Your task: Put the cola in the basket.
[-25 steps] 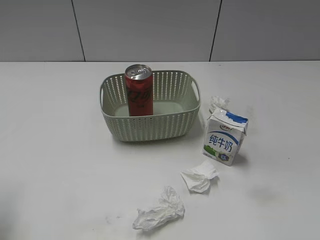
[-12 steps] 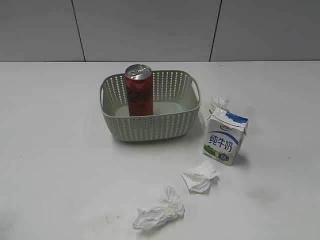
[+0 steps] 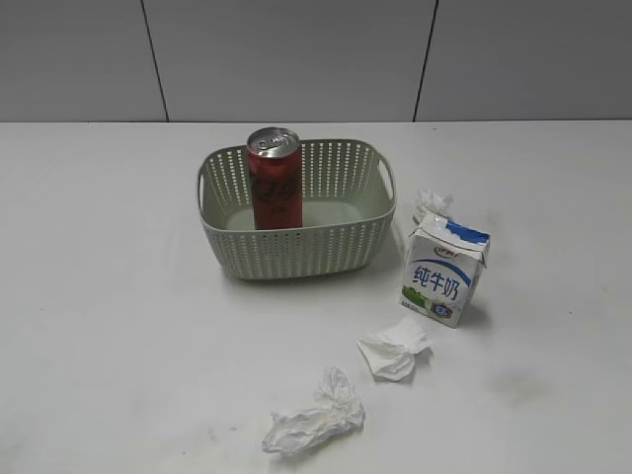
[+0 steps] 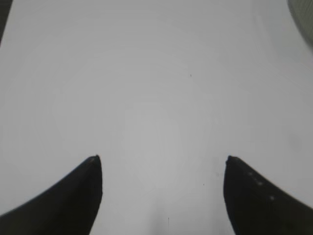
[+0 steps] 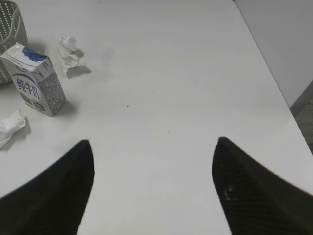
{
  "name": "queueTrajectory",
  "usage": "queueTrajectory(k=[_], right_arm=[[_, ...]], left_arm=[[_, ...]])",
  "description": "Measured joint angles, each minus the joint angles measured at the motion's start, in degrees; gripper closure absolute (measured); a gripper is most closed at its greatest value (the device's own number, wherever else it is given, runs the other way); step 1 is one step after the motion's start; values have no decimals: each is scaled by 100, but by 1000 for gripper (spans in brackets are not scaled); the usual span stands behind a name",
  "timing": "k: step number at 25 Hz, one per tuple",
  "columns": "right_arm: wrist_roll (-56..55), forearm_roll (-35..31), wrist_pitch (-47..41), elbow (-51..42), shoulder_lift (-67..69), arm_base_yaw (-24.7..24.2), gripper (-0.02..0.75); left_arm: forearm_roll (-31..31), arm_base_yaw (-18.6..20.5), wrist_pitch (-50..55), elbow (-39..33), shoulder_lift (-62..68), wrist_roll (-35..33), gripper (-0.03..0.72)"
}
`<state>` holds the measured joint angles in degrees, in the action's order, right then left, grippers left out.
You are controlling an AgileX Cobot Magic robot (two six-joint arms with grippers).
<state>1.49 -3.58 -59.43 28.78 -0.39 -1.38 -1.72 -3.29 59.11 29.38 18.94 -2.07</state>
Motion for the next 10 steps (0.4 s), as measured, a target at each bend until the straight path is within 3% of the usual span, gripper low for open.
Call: queueTrajectory(k=[10], right_arm=[[0,0,0,0,0,0,167]], left_arm=[[172,0,4,-7,-1646,0,99]])
